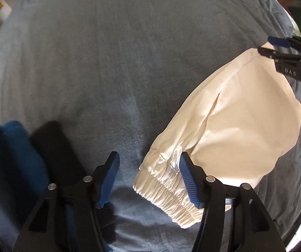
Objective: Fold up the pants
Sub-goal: 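Open the right tool and release the folded legs onto the waistband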
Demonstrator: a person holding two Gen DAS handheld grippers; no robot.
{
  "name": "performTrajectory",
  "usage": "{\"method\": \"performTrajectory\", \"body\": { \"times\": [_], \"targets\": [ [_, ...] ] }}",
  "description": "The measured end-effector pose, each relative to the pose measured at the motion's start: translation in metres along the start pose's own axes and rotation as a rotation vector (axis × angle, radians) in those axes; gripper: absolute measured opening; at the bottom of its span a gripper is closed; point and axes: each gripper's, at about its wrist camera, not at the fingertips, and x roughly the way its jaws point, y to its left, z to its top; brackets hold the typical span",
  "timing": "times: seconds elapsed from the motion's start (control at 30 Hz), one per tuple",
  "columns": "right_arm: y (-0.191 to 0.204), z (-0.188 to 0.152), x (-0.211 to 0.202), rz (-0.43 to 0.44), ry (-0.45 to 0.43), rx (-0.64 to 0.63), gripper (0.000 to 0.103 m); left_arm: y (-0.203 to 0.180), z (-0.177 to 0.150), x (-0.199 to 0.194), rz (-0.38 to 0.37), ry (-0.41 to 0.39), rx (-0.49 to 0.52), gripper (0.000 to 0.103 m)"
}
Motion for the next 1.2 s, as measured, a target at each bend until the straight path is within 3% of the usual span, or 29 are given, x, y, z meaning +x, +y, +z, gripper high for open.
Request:
{"method": "performTrajectory", "body": {
  "times": [0.2, 0.3, 0.4, 0.5, 0.63, 0.73, 0.9, 1.1, 1.2],
  "targets": [
    [-0.024, -0.031, -0.063, -0.064, -0.155, 0.185, 0.048, -0.026, -0.025, -0.055, 0.167, -0.187, 0.052, 0.065],
    [-0.028, -0.054, -0.093, -0.050, -0.208, 0.249, 0.049, -0.037, -0.035, -0.076, 0.111, -0.240, 0.051, 0.065],
    [-0.034, -0.089, -0.116, -0.031, -0.271, 0.333, 0.061, -0.059, -0.047, -0.095, 0.053, -0.292, 0.062, 0.065],
    [-0.049, -0.133, -0.127, -0.026, -0.314, 0.456, 0.061, -0.088, -0.056, -0.106, 0.003, -0.339, 0.127, 0.065],
    [-0.069, -0.180, -0.130, 0.025, -0.318, 0.639, 0.061, -0.122, -0.039, -0.111, -0.037, -0.362, 0.225, 0.065],
    [-0.072, -0.217, -0.133, 0.012, -0.336, 0.784, 0.061, -0.134, -0.023, -0.108, -0.055, -0.395, 0.278, 0.065],
    [-0.073, -0.257, -0.112, 0.031, -0.333, 0.958, 0.062, -0.164, 0.017, -0.092, -0.032, -0.474, 0.440, 0.065],
    [-0.079, -0.290, -0.056, 0.198, -0.285, 1.272, 0.062, -0.203, 0.063, -0.057, -0.065, -0.446, 0.570, 0.065],
    [-0.081, -0.300, -0.036, 0.215, -0.290, 1.387, 0.062, -0.218, 0.094, -0.041, -0.109, -0.420, 0.619, 0.065]
  ]
}}
